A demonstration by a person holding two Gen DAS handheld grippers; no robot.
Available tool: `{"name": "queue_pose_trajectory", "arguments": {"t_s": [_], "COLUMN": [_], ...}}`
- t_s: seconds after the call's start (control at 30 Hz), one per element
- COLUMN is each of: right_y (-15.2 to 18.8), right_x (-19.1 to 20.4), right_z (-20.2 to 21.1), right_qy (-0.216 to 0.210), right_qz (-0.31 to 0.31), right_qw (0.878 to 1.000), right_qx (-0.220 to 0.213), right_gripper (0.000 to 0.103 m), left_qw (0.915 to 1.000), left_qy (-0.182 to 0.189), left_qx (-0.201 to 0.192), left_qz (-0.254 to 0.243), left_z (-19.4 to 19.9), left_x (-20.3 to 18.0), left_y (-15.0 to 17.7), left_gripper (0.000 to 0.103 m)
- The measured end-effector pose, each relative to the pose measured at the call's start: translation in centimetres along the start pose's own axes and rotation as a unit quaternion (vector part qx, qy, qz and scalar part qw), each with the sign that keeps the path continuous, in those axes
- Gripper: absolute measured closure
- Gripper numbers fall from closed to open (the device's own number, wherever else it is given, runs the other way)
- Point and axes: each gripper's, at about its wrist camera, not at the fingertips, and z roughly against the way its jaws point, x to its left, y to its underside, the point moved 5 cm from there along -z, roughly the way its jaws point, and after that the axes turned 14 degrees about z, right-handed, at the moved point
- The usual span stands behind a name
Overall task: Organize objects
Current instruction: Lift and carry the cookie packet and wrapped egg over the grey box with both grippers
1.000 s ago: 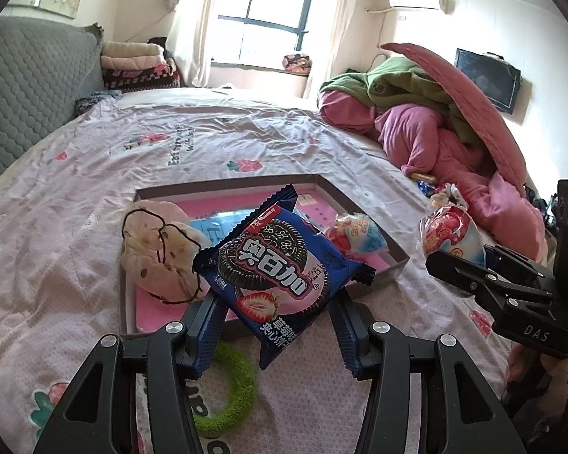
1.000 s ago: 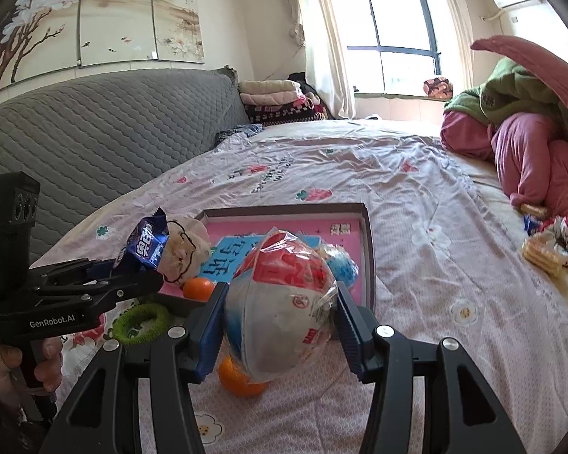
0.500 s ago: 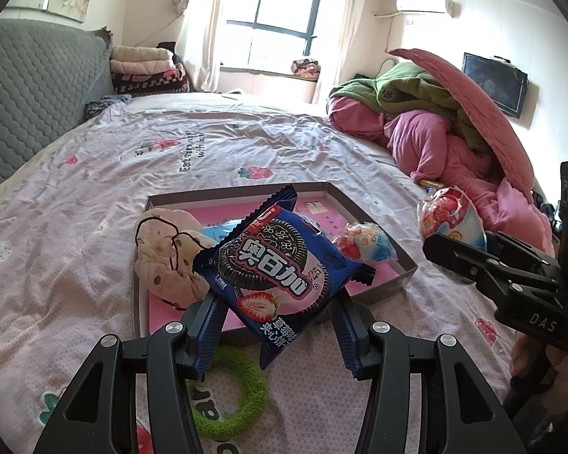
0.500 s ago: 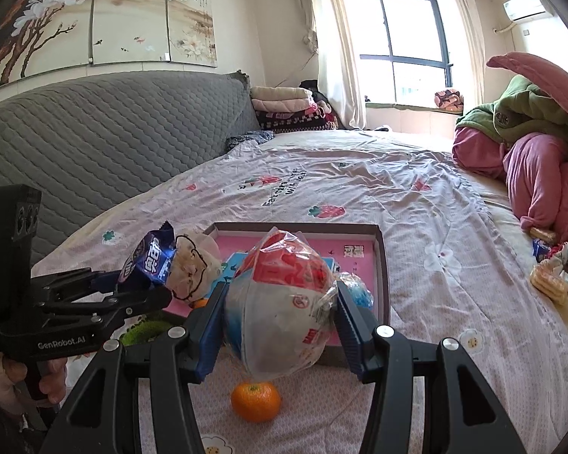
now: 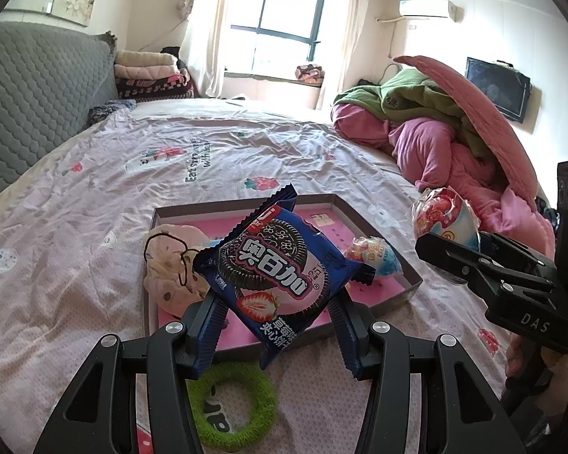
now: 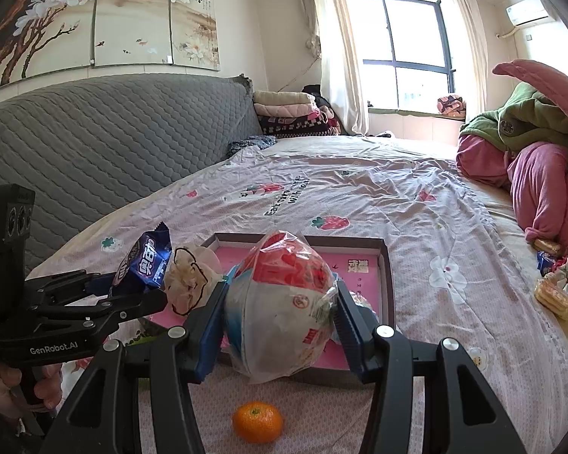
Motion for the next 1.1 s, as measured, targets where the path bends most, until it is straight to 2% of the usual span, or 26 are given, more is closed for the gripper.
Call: {"name": "queue_pose_trajectory", "arguments": {"t_s": [0.4, 1.1], "right_y": [-0.6, -4.1], "right_x": [-0.2, -1.1], "right_z": [-0.5, -2.5], "right_qy": [0.005, 0.018], "right_qz": [0.010, 0.028], "right_qw": [1.000, 0.999], "right_qx": [-0.004, -0.027], "right_gripper": [0.049, 0.049], "left_qw": [1.0000, 0.9989], "left_qy": [-0.001, -0.029], "left_qx": [-0.007, -0.035], "left_qz": [-0.002, 0.009], "left_z": [0.0, 0.1], "left_x": [-0.1, 3.2], "left_y": [-1.2, -5.5], "left_gripper": [0.049, 0.049]}}
